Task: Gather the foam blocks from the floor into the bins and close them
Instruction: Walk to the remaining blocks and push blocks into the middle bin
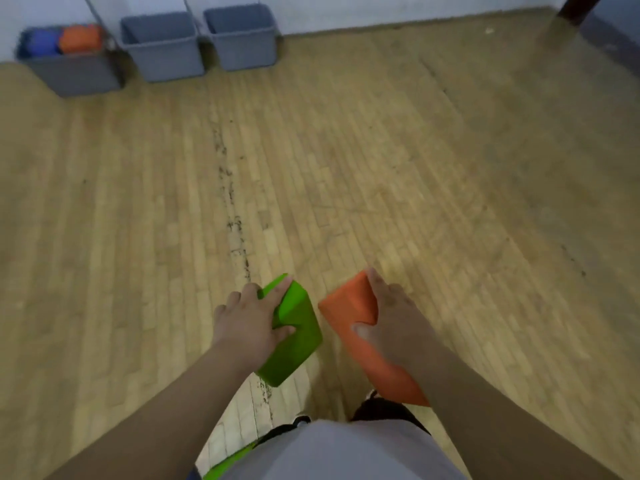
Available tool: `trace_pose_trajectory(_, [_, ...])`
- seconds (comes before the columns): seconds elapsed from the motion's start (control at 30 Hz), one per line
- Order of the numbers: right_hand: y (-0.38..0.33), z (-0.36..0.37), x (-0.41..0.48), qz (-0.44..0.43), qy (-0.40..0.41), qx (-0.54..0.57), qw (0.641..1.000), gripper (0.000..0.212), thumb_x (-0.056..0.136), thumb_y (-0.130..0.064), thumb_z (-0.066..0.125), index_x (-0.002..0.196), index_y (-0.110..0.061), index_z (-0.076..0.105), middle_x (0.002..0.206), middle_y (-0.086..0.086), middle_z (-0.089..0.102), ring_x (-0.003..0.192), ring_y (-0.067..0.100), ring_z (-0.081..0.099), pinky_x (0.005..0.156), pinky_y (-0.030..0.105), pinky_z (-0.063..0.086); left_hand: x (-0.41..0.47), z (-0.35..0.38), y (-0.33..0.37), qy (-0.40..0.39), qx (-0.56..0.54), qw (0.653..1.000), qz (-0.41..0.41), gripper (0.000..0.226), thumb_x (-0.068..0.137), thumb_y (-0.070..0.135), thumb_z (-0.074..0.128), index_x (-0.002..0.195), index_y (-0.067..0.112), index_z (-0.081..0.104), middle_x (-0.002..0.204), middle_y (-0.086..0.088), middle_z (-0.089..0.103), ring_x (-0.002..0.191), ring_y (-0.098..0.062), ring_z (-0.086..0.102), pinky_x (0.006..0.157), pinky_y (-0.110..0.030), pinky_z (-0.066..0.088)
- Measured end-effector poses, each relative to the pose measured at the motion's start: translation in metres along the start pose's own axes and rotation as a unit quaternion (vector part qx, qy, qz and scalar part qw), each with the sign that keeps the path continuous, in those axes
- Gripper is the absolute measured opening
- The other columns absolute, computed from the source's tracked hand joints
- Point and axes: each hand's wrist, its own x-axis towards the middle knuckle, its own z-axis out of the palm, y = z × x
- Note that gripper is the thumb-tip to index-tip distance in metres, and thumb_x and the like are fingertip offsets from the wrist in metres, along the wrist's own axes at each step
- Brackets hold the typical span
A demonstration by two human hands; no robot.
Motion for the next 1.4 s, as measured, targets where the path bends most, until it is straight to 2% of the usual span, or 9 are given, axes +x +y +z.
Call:
trace_pose_trajectory(0.3, [-0.034,-0.053,0.183,-0.103,-0.001,-0.024,0.994,0.108,0.085,-0.06,0.068,0.155,-0.051,-0.015,0.137,0.002,0.046,0.116,0.024,0.054,0.098,0.048,0.05,0.111,-0.044,-0.021,0.031,-0.033,0.991,-0.128,0.092,0.091,0.073,0.051,0.156,0.056,-0.011,0.141,-0.002,0.042,0.125,-0.026,0.046,0.104,-0.047,0.042])
trace_pose_trajectory(0.4, [-0.042,-0.1,0.246,-0.125,-0.015,-0.037,0.991,0.107,0.086,-0.061,0.068,0.157,-0.049,-0.012,0.136,0.001,0.045,0.115,0.022,0.053,0.096,0.043,0.051,0.16,-0.079,-0.015,0.023,-0.054,0.982,-0.18,0.092,0.09,0.072,0.053,0.155,0.057,-0.01,0.143,-0.003,0.04,0.128,-0.028,0.045,0.106,-0.048,0.041])
trace_pose_trajectory(0.47, [-0.052,-0.132,0.282,-0.157,-0.012,-0.045,0.986,0.108,0.086,-0.06,0.068,0.157,-0.049,-0.012,0.136,0.0,0.046,0.115,0.02,0.053,0.095,0.041,0.05,0.189,-0.101,-0.008,0.048,-0.058,0.978,-0.196,0.093,0.09,0.073,0.053,0.155,0.058,-0.011,0.141,-0.001,0.041,0.126,-0.027,0.045,0.105,-0.048,0.041])
trace_pose_trajectory(0.7, [-0.108,-0.201,0.397,-0.218,-0.043,-0.021,0.975,0.105,0.089,-0.059,0.067,0.153,-0.057,-0.017,0.152,-0.001,0.035,0.134,0.024,0.046,0.109,0.044,0.044,0.281,-0.169,-0.026,0.079,-0.105,0.963,-0.237,0.091,0.09,0.073,0.054,0.156,0.057,-0.006,0.143,-0.003,0.039,0.128,-0.029,0.044,0.106,-0.048,0.041])
trace_pose_trajectory(0.83, [-0.143,-0.209,0.452,-0.246,-0.032,-0.014,0.969,0.098,0.092,-0.064,0.058,0.149,-0.063,-0.021,0.158,-0.002,0.027,0.14,0.023,0.039,0.111,0.049,0.042,0.344,-0.196,-0.064,0.098,-0.103,0.96,-0.241,0.09,0.089,0.076,0.051,0.156,0.057,-0.006,0.142,-0.003,0.04,0.126,-0.028,0.045,0.103,-0.046,0.043])
trace_pose_trajectory(1.0, [-0.195,-0.209,0.538,-0.248,0.003,-0.029,0.968,0.098,0.091,-0.065,0.059,0.152,-0.06,-0.017,0.146,-0.002,0.037,0.126,0.021,0.048,0.102,0.045,0.048,0.437,-0.228,-0.128,0.102,-0.11,0.962,-0.227,0.09,0.09,0.075,0.051,0.157,0.055,-0.005,0.142,-0.003,0.04,0.127,-0.028,0.044,0.103,-0.046,0.043])
trace_pose_trajectory(1.2, [-0.3,-0.217,0.651,-0.229,0.056,-0.013,0.972,0.102,0.087,-0.062,0.065,0.156,-0.056,-0.01,0.136,-0.004,0.041,0.118,0.02,0.053,0.096,0.041,0.051,0.546,-0.293,-0.229,0.097,-0.102,0.97,-0.201,0.09,0.09,0.076,0.05,0.157,0.056,-0.007,0.142,-0.002,0.04,0.127,-0.025,0.045,0.105,-0.046,0.043])
trace_pose_trajectory(1.4, [-0.408,-0.222,0.732,-0.235,0.067,-0.01,0.97,0.1,0.088,-0.055,0.069,0.157,-0.051,-0.003,0.142,-0.005,0.042,0.122,0.015,0.049,0.1,0.039,0.048,0.619,-0.356,-0.32,0.111,-0.109,0.966,-0.205,0.09,0.09,0.073,0.052,0.157,0.054,-0.004,0.142,-0.002,0.041,0.128,-0.026,0.045,0.108,-0.047,0.04])
